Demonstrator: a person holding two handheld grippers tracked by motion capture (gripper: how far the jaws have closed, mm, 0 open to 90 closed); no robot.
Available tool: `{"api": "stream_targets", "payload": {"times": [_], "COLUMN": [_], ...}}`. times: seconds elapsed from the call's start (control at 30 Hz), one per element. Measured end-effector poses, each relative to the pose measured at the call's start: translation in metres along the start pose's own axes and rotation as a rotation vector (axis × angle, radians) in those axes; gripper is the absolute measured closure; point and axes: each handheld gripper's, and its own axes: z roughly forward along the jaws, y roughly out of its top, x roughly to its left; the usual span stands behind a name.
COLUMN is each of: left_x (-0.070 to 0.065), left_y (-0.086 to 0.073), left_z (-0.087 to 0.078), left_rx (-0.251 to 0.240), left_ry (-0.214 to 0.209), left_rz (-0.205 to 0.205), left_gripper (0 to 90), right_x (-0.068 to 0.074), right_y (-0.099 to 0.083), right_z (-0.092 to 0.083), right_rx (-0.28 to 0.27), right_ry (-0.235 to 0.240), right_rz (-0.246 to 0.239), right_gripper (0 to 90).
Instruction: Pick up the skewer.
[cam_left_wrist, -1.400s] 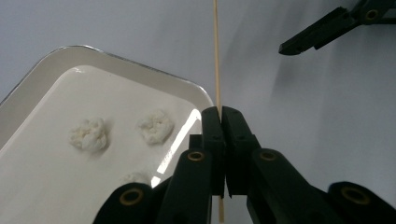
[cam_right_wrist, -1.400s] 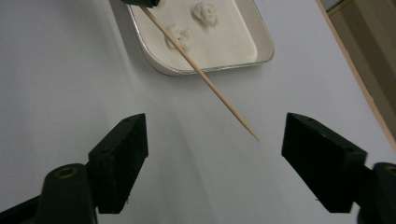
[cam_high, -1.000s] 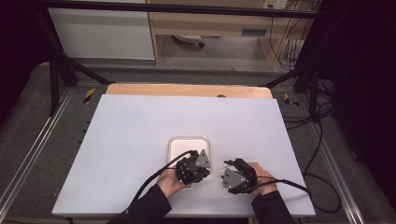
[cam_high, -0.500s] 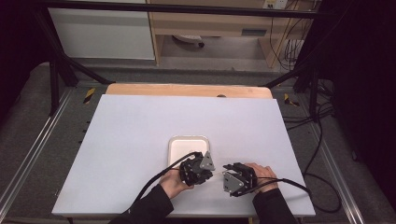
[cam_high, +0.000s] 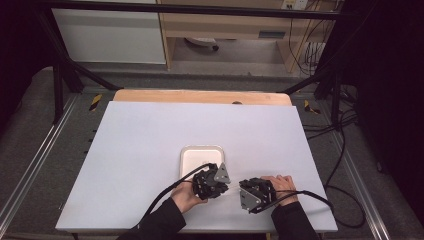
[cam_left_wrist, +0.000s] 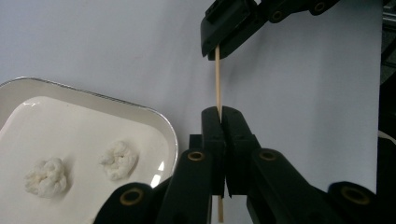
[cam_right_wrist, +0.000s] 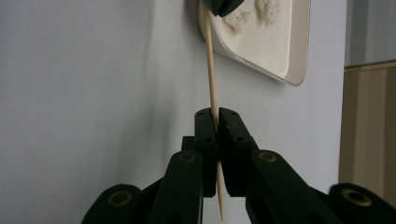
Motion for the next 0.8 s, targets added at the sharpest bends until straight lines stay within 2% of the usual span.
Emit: {"api": "stream_targets", "payload": {"times": [0.1,0.23,0.27,0.33,0.43,0.53,0.63,0.8], "left_x": [0.0,0.002,0.002,0.002,-0.001,-0.005,-0.008,-0.012], "left_y": [0.0,0.0,0.0,-0.001,-0.002,-0.004,-0.006,-0.006], "left_z": [0.0,-0.001,-0.001,-0.002,-0.002,-0.002,0.001,0.003], "left_rx": [0.0,-0.001,0.004,0.023,0.055,0.071,0.1,0.128], "left_ry": [-0.005,-0.01,-0.007,0.019,0.092,0.161,0.186,0.203], "left_rz": [-0.006,-0.024,-0.024,-0.005,0.056,0.096,0.123,0.158], "left_gripper": [88.3,86.6,83.6,76.4,68.2,64.6,65.3,74.5], "right_x": [0.001,0.002,0.002,0.002,0.001,0.0,-0.001,-0.001], "right_y": [0.0,0.0,0.0,0.0,-0.001,-0.001,-0.001,-0.001], "right_z": [0.0,0.0,0.0,0.0,-0.001,-0.001,0.0,0.0], "right_rx": [0.0,0.003,0.008,0.017,0.028,0.041,0.049,0.066], "right_ry": [0.005,0.001,-0.006,-0.007,-0.009,-0.008,-0.009,-0.003], "right_rz": [-0.017,-0.013,-0.016,-0.014,-0.015,-0.003,-0.005,0.002], "right_gripper": [88.6,88.9,88.9,89.0,89.0,89.0,89.0,89.1]}}
